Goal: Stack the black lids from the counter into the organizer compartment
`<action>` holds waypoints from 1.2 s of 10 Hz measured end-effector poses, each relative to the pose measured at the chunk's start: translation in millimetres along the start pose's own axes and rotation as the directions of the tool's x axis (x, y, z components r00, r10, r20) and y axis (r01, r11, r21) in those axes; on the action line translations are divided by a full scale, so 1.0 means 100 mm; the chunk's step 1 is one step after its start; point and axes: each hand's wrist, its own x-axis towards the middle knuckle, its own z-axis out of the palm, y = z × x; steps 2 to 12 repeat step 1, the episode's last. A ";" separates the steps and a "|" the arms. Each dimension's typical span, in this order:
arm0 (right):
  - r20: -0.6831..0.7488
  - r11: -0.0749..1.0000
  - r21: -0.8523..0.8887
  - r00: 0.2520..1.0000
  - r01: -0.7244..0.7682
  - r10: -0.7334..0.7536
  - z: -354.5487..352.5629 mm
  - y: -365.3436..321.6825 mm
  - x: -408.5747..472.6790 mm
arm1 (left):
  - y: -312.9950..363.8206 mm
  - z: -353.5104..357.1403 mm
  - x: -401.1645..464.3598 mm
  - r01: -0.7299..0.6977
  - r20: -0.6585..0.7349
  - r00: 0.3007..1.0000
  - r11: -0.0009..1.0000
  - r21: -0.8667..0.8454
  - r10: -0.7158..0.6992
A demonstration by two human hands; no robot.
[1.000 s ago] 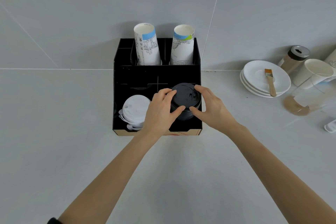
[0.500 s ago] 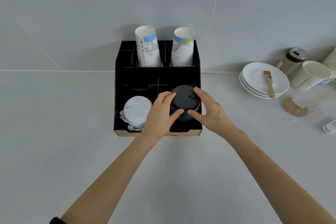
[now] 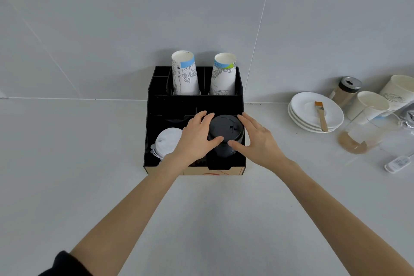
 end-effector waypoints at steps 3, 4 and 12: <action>0.021 0.986 -0.162 0.999 -0.031 0.035 -0.16 -0.08 0.06 | 0.01 -0.21 0.01 0.035 0.016 0.999 0.982 0.187 -0.039; 0.021 0.986 -0.162 0.999 -0.031 0.035 -0.16 -0.08 0.06 | 0.01 -0.21 0.01 0.035 0.016 0.999 0.982 0.187 -0.039; 0.021 0.986 -0.162 0.999 -0.031 0.035 -0.16 -0.08 0.06 | 0.01 -0.21 0.01 0.035 0.016 0.999 0.982 0.187 -0.039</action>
